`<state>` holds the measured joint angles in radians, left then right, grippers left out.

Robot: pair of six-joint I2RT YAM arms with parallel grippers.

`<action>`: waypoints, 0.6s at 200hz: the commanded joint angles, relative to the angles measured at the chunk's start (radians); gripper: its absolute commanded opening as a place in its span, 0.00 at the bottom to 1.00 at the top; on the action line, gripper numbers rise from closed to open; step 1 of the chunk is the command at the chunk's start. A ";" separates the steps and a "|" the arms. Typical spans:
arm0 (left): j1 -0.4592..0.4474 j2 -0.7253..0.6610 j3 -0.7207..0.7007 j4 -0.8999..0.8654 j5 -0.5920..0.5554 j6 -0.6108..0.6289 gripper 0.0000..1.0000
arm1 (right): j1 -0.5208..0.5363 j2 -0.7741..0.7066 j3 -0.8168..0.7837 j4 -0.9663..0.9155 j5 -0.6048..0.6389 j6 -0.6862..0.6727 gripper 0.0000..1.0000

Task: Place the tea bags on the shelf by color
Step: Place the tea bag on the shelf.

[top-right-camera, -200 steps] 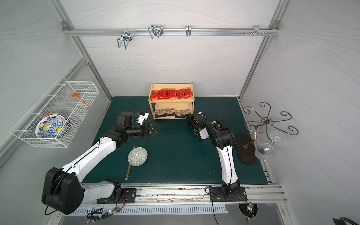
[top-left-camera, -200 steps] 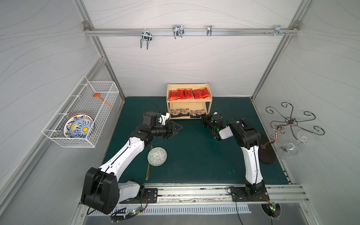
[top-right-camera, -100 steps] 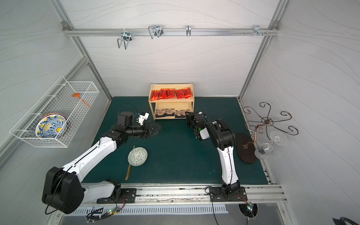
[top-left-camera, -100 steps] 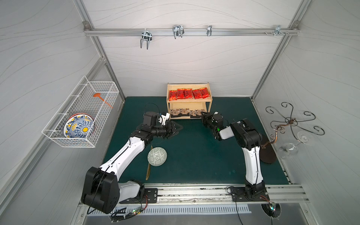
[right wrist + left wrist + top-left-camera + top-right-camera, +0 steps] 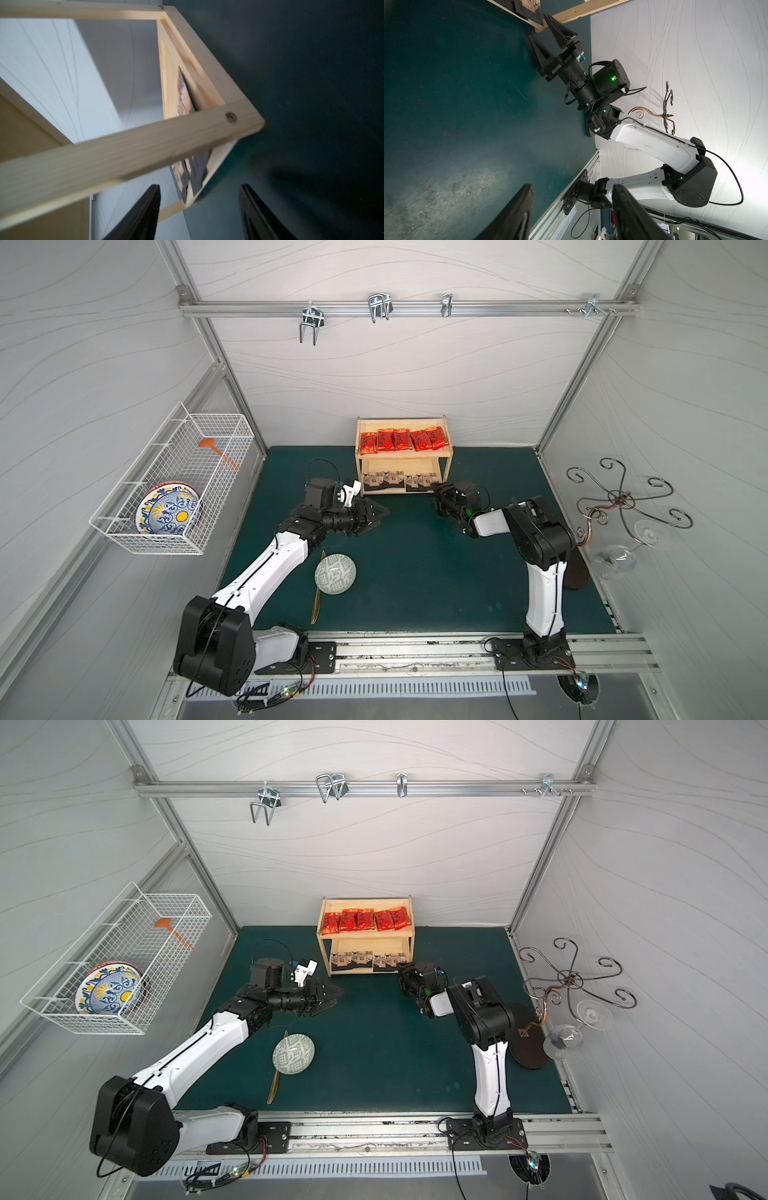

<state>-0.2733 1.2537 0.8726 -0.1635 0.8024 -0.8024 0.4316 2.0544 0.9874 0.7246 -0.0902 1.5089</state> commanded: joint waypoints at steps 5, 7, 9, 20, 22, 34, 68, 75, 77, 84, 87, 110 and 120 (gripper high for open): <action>0.027 -0.002 0.058 -0.015 -0.023 0.045 0.67 | 0.030 -0.118 -0.025 -0.158 -0.074 -0.112 0.67; 0.028 -0.003 0.062 -0.022 -0.027 0.048 0.67 | 0.032 -0.124 -0.027 -0.163 -0.082 -0.120 0.67; 0.033 -0.003 0.066 -0.028 -0.031 0.053 0.67 | 0.036 -0.133 -0.028 -0.171 -0.093 -0.132 0.67; 0.043 -0.019 0.087 -0.077 -0.071 0.086 0.69 | 0.054 -0.185 -0.035 -0.240 -0.154 -0.205 0.68; 0.044 -0.023 0.092 -0.085 -0.080 0.094 0.69 | 0.058 -0.198 -0.036 -0.264 -0.162 -0.220 0.68; 0.048 -0.053 0.118 -0.158 -0.172 0.146 0.71 | 0.089 -0.289 -0.059 -0.395 -0.185 -0.336 0.69; 0.044 -0.183 0.133 -0.290 -0.521 0.298 0.75 | 0.146 -0.649 -0.197 -0.649 0.021 -0.760 0.79; 0.044 -0.218 0.111 -0.284 -0.610 0.320 0.76 | 0.148 -0.717 -0.214 -0.657 0.073 -0.863 0.85; 0.045 -0.227 0.104 -0.277 -0.631 0.324 0.77 | 0.148 -0.733 -0.219 -0.656 0.080 -0.894 0.89; 0.045 -0.261 0.060 -0.234 -0.737 0.325 0.95 | 0.144 -0.777 -0.231 -0.652 0.092 -1.011 0.99; 0.045 -0.273 0.029 -0.203 -0.779 0.322 0.99 | 0.139 -0.791 -0.235 -0.650 0.096 -1.060 0.99; 0.046 -0.335 -0.294 0.244 -1.049 0.427 0.88 | 0.040 -0.856 -0.247 -0.669 0.251 -1.157 0.97; 0.058 -0.316 -0.408 0.469 -1.082 0.567 0.86 | -0.057 -0.864 -0.252 -0.650 0.154 -1.221 0.97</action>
<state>-0.2295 0.9001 0.7086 -0.1379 0.0353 -0.4786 0.5285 1.1999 0.7643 0.1528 0.0093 0.5579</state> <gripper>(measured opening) 0.896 0.974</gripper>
